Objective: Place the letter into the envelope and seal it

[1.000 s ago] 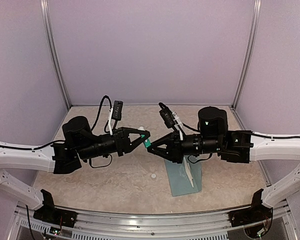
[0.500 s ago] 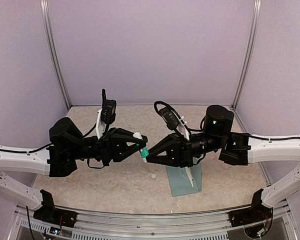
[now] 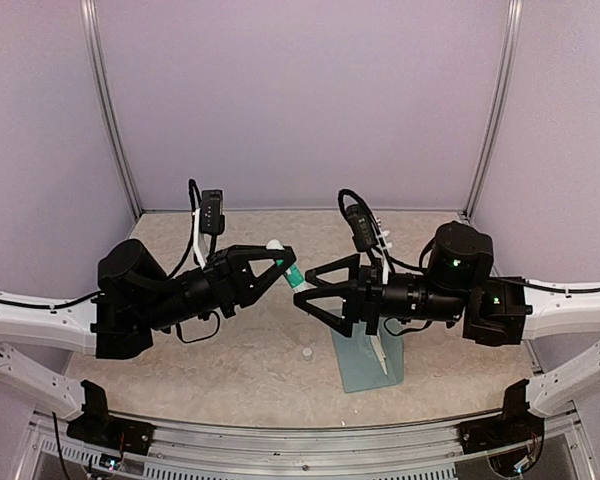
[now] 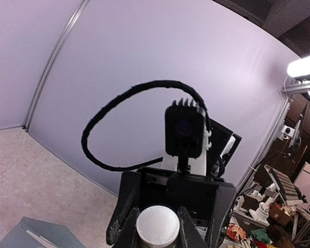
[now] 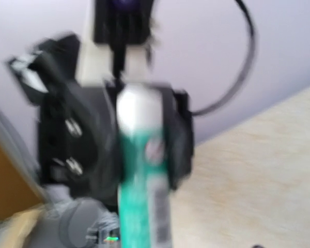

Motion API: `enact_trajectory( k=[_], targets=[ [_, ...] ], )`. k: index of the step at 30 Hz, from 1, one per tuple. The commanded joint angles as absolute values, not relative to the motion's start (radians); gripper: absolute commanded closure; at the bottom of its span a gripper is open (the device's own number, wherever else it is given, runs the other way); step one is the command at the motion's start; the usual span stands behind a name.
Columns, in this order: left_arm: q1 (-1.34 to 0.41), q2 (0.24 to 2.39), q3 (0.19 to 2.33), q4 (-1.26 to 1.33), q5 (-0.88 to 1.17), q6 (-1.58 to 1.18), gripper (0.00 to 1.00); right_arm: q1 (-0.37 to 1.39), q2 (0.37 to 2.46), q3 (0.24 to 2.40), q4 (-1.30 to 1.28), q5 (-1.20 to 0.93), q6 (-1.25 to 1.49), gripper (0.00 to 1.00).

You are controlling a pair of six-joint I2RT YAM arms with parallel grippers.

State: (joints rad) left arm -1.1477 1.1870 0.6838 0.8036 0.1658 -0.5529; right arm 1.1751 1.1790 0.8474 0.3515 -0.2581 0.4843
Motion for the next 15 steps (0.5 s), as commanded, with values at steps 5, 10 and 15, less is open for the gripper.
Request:
enact_trajectory(
  k=[5,10,15],
  targets=[
    [-1.153,1.184,0.757,0.67,-0.064,-0.624,0.93,1.25,1.234,0.956,0.106,0.128,0.36,0.28],
    [-1.153,1.193,0.784,0.617,-0.062,-0.641,0.93,1.279,1.276,1.006,0.061,0.226,0.309,0.31],
    [-1.152,1.196,0.807,0.565,-0.057,-0.641,0.93,1.283,1.303,1.05,0.015,0.239,0.259,0.41]
  ],
)
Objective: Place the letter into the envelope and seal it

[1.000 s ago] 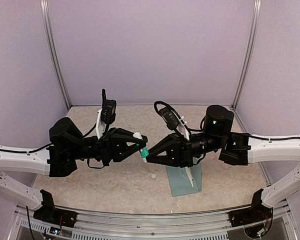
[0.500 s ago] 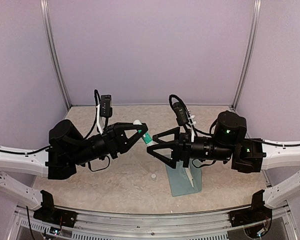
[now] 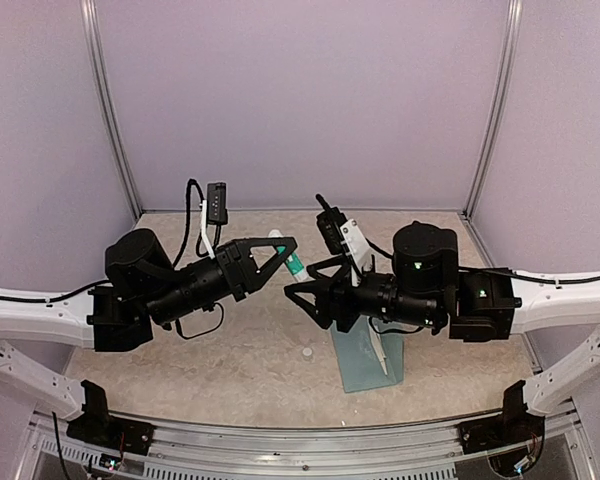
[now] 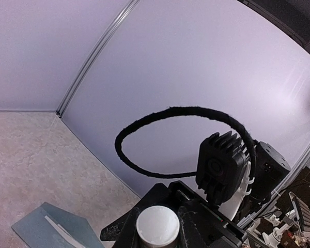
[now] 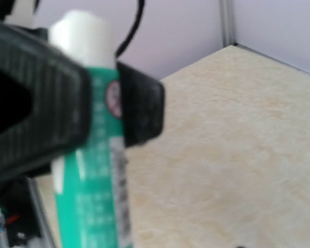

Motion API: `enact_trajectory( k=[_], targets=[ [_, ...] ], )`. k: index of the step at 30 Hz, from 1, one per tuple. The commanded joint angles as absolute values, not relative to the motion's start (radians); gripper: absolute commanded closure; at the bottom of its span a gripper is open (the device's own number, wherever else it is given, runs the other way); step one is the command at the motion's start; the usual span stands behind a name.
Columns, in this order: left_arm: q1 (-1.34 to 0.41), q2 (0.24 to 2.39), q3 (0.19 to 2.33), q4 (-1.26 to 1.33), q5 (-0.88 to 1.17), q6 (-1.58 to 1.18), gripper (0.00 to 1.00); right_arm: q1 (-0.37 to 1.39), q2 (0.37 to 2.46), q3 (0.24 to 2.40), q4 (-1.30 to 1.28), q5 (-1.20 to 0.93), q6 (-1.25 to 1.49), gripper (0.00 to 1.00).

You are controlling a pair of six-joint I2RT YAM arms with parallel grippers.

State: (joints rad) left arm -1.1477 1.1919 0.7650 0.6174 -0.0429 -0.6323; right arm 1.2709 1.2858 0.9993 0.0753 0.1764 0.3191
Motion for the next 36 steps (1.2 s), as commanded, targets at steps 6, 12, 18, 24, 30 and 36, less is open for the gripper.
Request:
enact_trajectory(
  k=[6,12,18,24,30,36],
  targets=[
    [-1.152,1.202,0.819,0.533,-0.06,-0.641,0.93,1.292,1.306,1.064,0.006,0.251,0.233,0.49],
    [-1.153,1.208,0.827,0.514,-0.055,-0.641,0.93,1.293,1.303,1.066,0.006,0.256,0.225,0.53],
    [-1.152,1.212,0.829,0.512,-0.051,-0.64,0.94,1.295,1.306,1.071,0.006,0.256,0.221,0.65],
    [-1.152,1.215,0.832,0.5,-0.046,-0.64,0.94,1.295,1.304,1.071,0.006,0.259,0.219,0.67],
    [-1.152,1.221,0.841,0.487,-0.032,-0.637,0.94,1.295,1.305,1.071,-0.004,0.261,0.219,0.68],
    [-1.152,1.23,0.848,0.475,-0.016,-0.636,0.94,1.295,1.301,1.068,-0.018,0.264,0.222,0.68]
  ],
)
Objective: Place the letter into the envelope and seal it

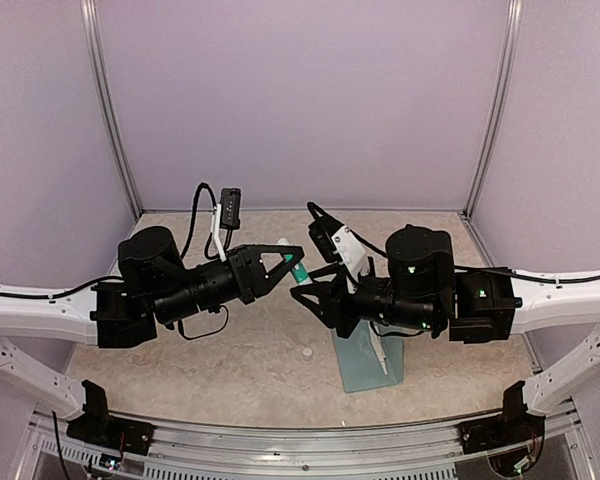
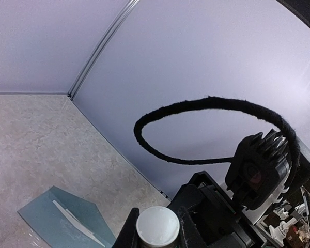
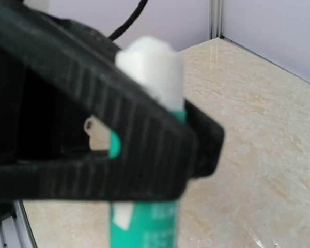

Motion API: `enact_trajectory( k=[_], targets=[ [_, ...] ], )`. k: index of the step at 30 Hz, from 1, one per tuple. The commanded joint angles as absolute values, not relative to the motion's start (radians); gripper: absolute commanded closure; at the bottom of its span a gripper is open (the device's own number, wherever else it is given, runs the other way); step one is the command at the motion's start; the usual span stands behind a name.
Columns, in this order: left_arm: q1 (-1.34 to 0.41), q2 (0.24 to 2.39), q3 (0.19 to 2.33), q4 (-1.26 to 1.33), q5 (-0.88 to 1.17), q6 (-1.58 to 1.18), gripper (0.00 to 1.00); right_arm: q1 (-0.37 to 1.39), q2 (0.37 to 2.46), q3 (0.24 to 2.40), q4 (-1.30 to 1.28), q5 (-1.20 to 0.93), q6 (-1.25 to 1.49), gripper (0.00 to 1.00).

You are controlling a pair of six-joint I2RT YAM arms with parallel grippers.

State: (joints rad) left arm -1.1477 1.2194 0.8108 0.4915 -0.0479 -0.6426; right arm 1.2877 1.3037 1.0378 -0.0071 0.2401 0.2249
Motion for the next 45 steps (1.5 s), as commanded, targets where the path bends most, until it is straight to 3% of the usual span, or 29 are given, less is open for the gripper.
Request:
enact_trajectory(
  k=[1,3,9,14,25,31,35,36,41,45],
  targets=[
    [-1.152,1.23,0.848,0.474,-0.016,-0.637,0.94,1.295,1.3,1.068,-0.018,0.265,0.222,0.68],
    [-1.152,1.232,0.848,0.474,-0.015,-0.637,0.94,1.295,1.296,1.067,-0.018,0.265,0.222,0.69],
    [-1.153,1.232,0.85,0.471,-0.005,-0.624,0.94,1.295,1.283,1.056,-0.002,0.233,0.224,0.92],
    [-1.153,1.219,0.829,0.505,0.087,-0.554,0.94,1.288,1.25,1.019,0.064,0.115,0.235,0.99],
    [-1.152,1.192,0.775,0.646,0.385,-0.433,0.95,1.205,1.25,0.95,0.341,-0.547,0.39,1.0],
    [-1.158,1.196,0.76,0.712,0.465,-0.437,0.95,1.19,1.268,0.921,0.513,-0.73,0.499,1.0],
    [-1.166,1.198,0.759,0.729,0.467,-0.438,0.95,1.182,1.266,0.904,0.568,-0.734,0.54,1.0],
    [-1.169,1.197,0.759,0.734,0.452,-0.438,0.95,1.182,1.263,0.902,0.572,-0.72,0.542,0.96],
    [-1.201,1.183,0.716,0.825,0.261,-0.422,0.96,1.183,1.248,0.849,0.662,-0.577,0.604,0.41],
    [-1.216,1.181,0.69,0.911,0.186,-0.417,0.94,1.186,1.253,0.81,0.749,-0.529,0.648,0.26]
  ],
)
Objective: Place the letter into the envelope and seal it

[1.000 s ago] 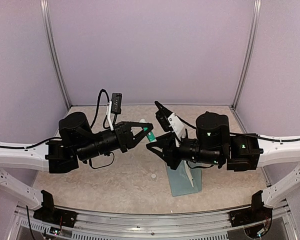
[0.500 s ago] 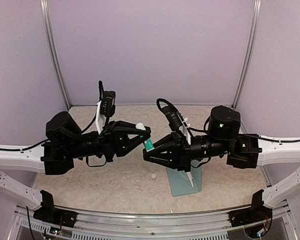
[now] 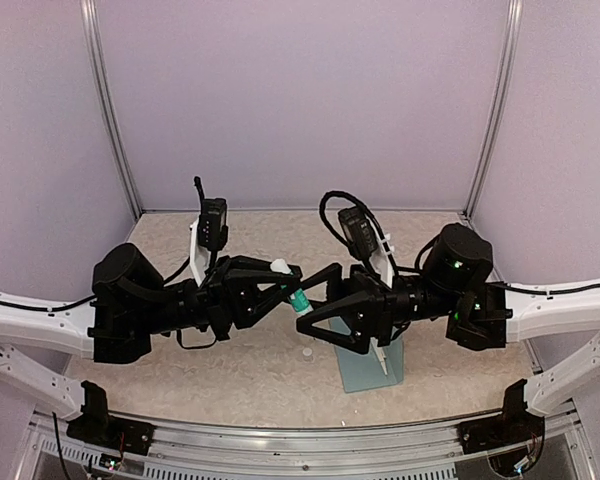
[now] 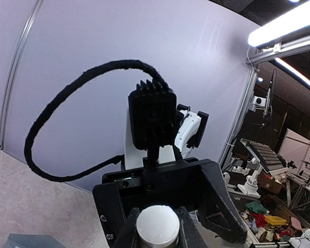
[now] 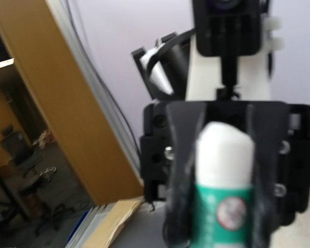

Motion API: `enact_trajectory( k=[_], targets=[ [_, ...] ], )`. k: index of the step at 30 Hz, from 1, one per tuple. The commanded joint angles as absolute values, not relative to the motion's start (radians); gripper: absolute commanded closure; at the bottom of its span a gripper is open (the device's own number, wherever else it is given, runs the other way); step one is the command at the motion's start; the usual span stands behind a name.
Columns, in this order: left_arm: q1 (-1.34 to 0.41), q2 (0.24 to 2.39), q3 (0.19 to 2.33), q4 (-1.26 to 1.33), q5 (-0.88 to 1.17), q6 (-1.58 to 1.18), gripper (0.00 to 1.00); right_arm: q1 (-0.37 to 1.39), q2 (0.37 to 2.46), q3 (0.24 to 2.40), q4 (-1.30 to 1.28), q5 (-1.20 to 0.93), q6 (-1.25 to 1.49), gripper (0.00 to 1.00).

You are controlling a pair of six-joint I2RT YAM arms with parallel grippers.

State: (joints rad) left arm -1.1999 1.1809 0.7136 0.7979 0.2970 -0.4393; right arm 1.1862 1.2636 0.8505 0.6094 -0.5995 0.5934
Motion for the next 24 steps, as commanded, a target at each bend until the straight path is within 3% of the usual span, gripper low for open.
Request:
enact_trajectory(
  k=[1,5,14,17,19,24],
  targets=[
    [-1.218,1.184,0.69,0.918,0.18,-0.417,0.94,1.187,1.253,0.81,0.748,-0.52,0.648,0.25],
    [-1.22,1.195,0.692,0.933,0.172,-0.418,0.94,1.187,1.254,0.819,0.723,-0.497,0.64,0.32],
    [-1.224,1.206,0.692,0.937,0.195,-0.429,0.94,1.187,1.238,0.79,0.755,-0.428,0.64,0.66],
    [-1.224,1.209,0.694,0.923,0.202,-0.433,0.93,1.187,1.234,0.79,0.735,-0.398,0.631,0.82],
    [-1.224,1.208,0.701,0.886,0.193,-0.436,0.86,1.186,1.223,0.796,0.698,-0.376,0.615,0.89],
    [-1.216,1.173,0.766,0.628,0.081,-0.45,0.31,1.178,1.16,0.821,0.504,-0.307,0.526,0.94]
  ],
)
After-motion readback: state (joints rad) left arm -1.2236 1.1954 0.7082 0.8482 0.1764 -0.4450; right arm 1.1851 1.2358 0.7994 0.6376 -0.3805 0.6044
